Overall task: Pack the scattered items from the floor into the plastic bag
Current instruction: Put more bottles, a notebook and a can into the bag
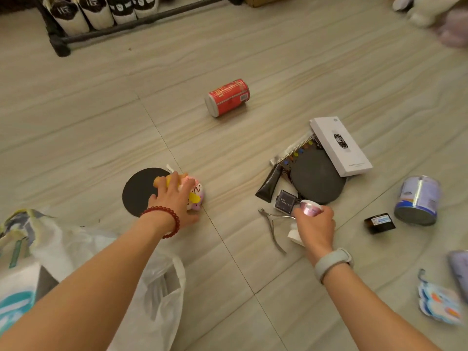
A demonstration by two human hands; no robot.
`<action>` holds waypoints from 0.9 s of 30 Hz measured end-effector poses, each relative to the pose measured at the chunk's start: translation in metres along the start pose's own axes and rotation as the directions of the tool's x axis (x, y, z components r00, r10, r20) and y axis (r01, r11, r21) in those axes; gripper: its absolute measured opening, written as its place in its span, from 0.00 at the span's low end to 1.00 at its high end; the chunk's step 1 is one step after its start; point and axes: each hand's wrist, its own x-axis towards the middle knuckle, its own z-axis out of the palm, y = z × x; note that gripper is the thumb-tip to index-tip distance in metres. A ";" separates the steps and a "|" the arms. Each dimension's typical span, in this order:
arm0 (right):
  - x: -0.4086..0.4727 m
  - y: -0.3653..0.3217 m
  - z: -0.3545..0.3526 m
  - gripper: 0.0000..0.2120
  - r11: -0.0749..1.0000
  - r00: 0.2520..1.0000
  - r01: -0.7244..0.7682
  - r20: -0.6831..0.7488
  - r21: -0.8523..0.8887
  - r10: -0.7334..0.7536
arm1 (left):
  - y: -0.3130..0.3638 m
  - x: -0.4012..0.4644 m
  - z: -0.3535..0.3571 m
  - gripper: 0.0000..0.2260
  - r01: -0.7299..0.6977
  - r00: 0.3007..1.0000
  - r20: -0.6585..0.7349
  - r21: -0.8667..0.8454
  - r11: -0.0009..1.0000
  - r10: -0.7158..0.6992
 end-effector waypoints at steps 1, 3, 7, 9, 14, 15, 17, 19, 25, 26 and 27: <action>-0.003 0.002 -0.002 0.28 0.999 0.999 0.035 -0.014 0.021 -0.035 | 0.001 0.002 0.003 0.31 0.003 0.999 -0.035 -0.001 1.000 -0.003; -0.012 0.003 -0.009 0.28 0.988 0.987 0.147 -0.067 0.036 -0.145 | 0.002 0.003 0.007 0.29 0.009 0.993 -0.116 0.048 0.999 -0.003; -0.035 0.001 -0.020 0.30 0.851 0.836 0.524 -0.165 -0.046 -0.524 | 0.005 0.001 0.012 0.27 0.025 0.992 -0.128 0.132 0.991 -0.008; -0.041 0.001 -0.023 0.31 0.740 0.725 0.659 -0.150 -0.133 -0.672 | 0.007 -0.003 0.013 0.28 0.044 0.995 -0.095 0.173 0.984 -0.028; -0.060 -0.005 -0.025 0.31 0.556 0.557 0.808 -0.055 -0.195 -0.829 | 0.019 -0.031 0.008 0.29 0.065 0.997 -0.046 0.030 0.997 -0.064; -0.066 -0.008 -0.024 0.31 0.563 0.562 0.814 -0.048 -0.146 -0.826 | 0.022 -0.038 0.000 0.29 0.058 0.995 -0.084 -0.013 0.998 -0.059; -0.079 -0.012 -0.021 0.31 0.596 0.596 0.802 -0.006 -0.040 -0.803 | 0.027 -0.057 -0.022 0.31 0.017 0.984 -0.175 -0.056 0.998 -0.027; -0.097 -0.017 -0.019 0.31 0.648 0.644 0.760 0.068 0.059 -0.762 | 0.024 -0.083 -0.044 0.32 -0.057 0.957 -0.288 -0.064 0.996 0.036; -0.164 -0.038 -0.003 0.27 0.761 0.648 0.576 0.401 0.297 -0.647 | -0.033 -0.185 -0.066 0.33 -0.143 0.851 -0.524 -0.145 0.979 0.047; -0.175 -0.041 0.001 0.25 0.757 0.621 0.566 0.436 0.326 -0.652 | -0.045 -0.199 -0.061 0.34 -0.115 0.858 -0.513 -0.159 0.980 0.017; -0.187 -0.044 0.005 0.23 0.754 0.590 0.554 0.472 0.353 -0.655 | -0.058 -0.214 -0.053 0.34 -0.078 0.871 -0.491 -0.182 0.980 -0.022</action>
